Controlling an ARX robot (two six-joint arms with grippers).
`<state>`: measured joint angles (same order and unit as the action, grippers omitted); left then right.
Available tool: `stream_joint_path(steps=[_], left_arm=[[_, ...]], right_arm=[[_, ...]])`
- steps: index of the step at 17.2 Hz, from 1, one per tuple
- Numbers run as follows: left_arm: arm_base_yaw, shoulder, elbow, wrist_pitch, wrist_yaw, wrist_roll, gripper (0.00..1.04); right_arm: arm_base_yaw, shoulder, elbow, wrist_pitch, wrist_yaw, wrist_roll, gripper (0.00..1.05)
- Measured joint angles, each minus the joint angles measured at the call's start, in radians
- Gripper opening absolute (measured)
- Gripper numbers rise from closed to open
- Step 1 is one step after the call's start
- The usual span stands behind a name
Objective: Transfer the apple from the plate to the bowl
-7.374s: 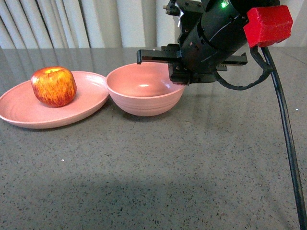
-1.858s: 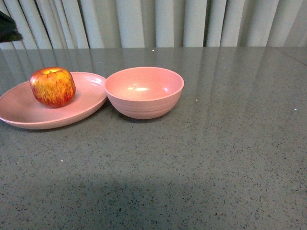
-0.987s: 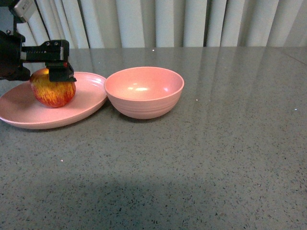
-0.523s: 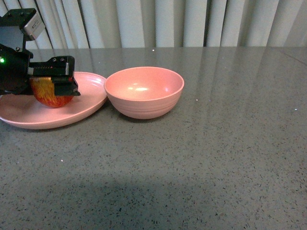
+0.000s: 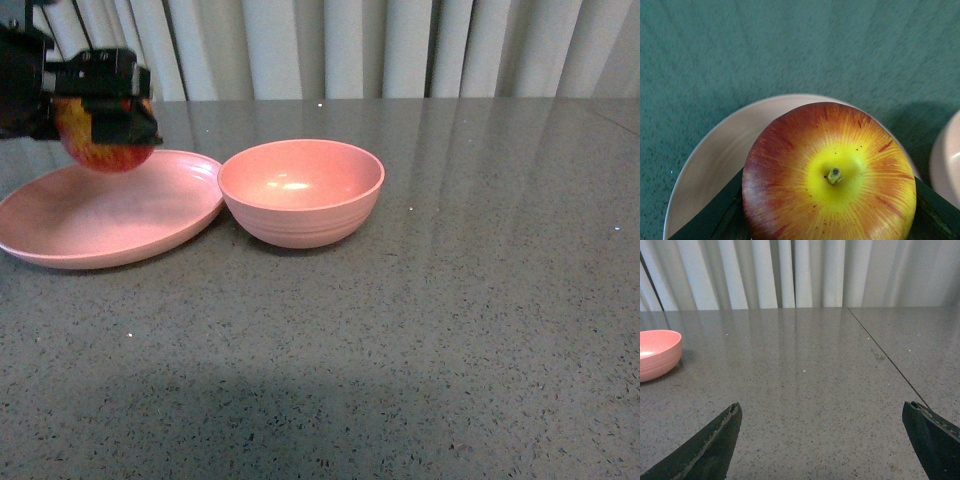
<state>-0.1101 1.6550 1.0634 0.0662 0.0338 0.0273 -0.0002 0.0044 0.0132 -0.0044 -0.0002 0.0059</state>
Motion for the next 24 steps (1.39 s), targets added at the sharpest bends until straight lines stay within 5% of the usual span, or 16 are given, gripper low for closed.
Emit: stream_joint_path(steps=[9, 24], left_arm=[[-0.27, 0.008, 0.09, 0.002, -0.029, 0.002, 0.69], [-0.307, 0.198, 0.15, -0.034, -0.044, -0.081, 0.69]], right_arm=[[0.0, 0.0, 0.0, 0.0, 0.0, 0.0, 0.98], [0.0, 0.0, 0.0, 0.0, 0.0, 0.0, 0.98]])
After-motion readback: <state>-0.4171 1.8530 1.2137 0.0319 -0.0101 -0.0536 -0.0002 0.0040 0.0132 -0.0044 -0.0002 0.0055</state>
